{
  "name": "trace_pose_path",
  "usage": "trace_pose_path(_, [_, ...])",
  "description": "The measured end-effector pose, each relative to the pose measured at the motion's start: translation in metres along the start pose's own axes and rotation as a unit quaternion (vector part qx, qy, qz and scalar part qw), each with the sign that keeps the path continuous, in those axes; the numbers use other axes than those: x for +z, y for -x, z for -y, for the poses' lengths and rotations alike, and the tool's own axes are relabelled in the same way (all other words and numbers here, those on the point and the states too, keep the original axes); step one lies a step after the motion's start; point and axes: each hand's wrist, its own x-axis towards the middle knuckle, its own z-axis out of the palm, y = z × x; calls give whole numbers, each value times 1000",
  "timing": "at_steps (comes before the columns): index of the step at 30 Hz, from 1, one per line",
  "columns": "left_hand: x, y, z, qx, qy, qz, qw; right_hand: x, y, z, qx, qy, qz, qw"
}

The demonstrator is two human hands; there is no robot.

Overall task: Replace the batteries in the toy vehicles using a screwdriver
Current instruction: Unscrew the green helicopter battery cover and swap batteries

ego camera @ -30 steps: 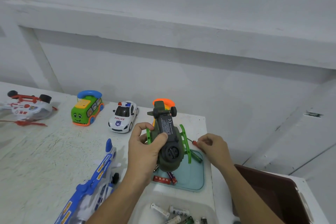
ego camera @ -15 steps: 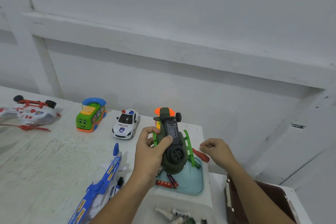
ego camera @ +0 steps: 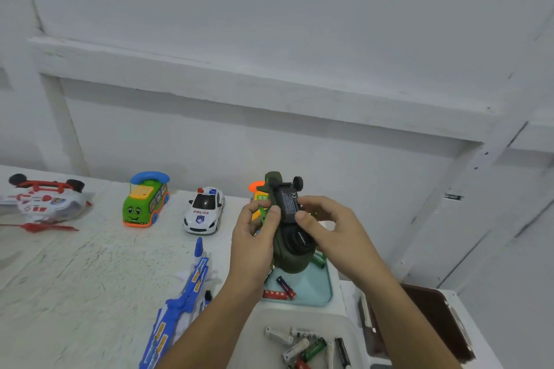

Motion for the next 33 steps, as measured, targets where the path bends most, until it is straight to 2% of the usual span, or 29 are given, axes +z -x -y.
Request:
trace_pose_path(7, [-4, 16, -26, 14, -21, 33, 999, -3, 16, 18, 26, -19, -12, 999])
trace_pose_path(12, [-7, 27, -33, 89, -82, 35, 992, -8, 22, 28, 22, -88, -12, 996])
trace_pose_path(16, [-13, 42, -38, 213, -205, 24, 955, -7, 32, 34, 9, -137, 14, 990])
trace_pose_path(21, [-22, 62, -37, 302, -239, 27, 923, 0, 42, 31, 26, -226, -4, 974])
trace_pose_path(25, [-38, 70, -33, 409, -292, 40, 864, 11, 46, 26, 82, -329, -17, 940])
trace_pose_path(26, [-41, 71, -34, 411, -285, 38, 865, 14, 47, 24, 96, -367, -11, 925])
trace_pose_path(29, [-49, 75, -44, 362, -226, 18, 904, 24, 51, 22, 124, -442, 3, 888])
trace_pose_path(33, [-68, 73, -58, 252, -184, -23, 950, 45, 52, 22, 127, -478, 28, 869])
